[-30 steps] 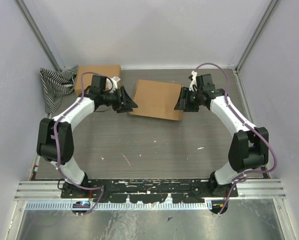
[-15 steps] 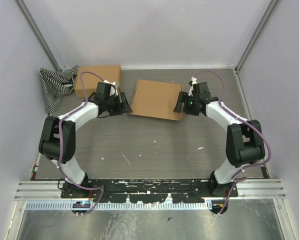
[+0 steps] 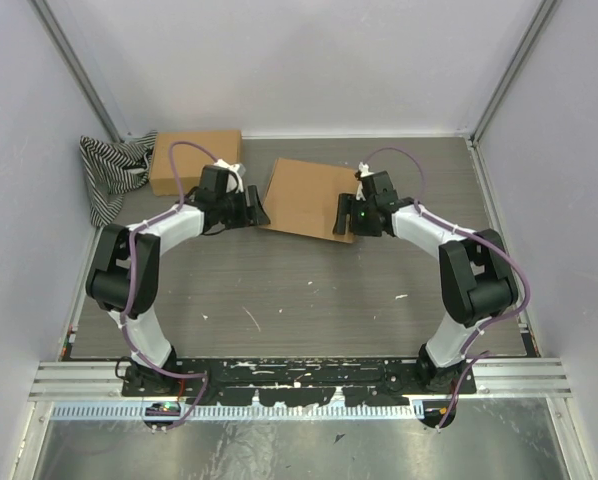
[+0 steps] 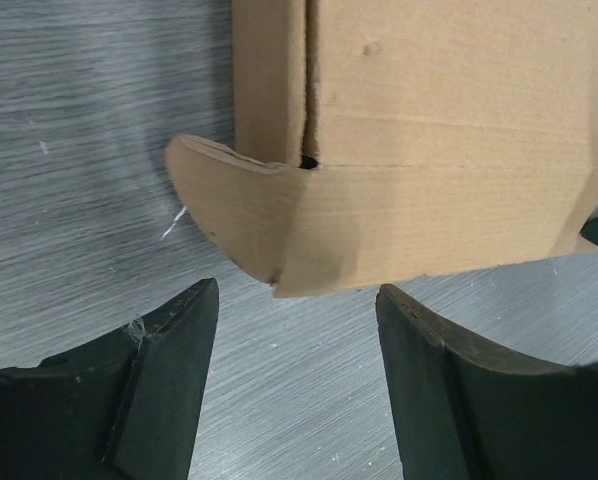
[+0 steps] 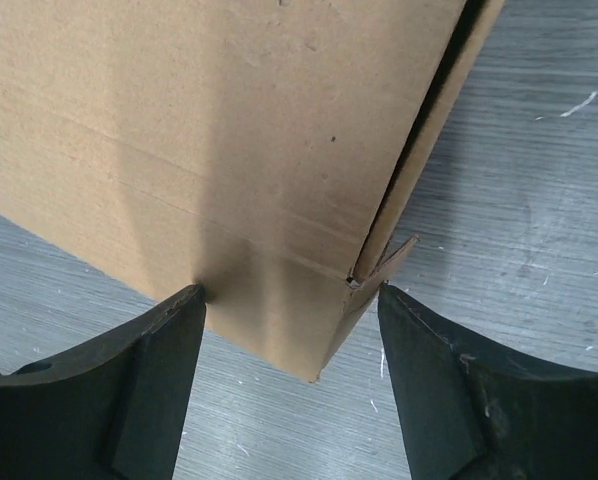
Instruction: Fold the paper box
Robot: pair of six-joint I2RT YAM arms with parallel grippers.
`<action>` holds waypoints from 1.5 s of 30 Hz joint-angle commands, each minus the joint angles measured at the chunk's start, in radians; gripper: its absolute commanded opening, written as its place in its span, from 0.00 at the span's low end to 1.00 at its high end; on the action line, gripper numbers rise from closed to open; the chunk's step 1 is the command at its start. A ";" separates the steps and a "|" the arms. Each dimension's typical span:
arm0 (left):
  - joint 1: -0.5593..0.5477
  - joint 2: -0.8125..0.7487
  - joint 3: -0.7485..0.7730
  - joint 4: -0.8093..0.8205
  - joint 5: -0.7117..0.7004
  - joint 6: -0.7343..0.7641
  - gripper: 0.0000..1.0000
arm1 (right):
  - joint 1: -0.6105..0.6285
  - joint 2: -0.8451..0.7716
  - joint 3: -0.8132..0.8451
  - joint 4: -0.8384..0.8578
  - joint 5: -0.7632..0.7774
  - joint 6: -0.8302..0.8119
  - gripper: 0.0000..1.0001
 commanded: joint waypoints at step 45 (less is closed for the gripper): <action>-0.036 0.065 0.049 0.136 0.017 0.085 0.59 | 0.022 -0.064 -0.069 0.100 -0.010 0.002 0.82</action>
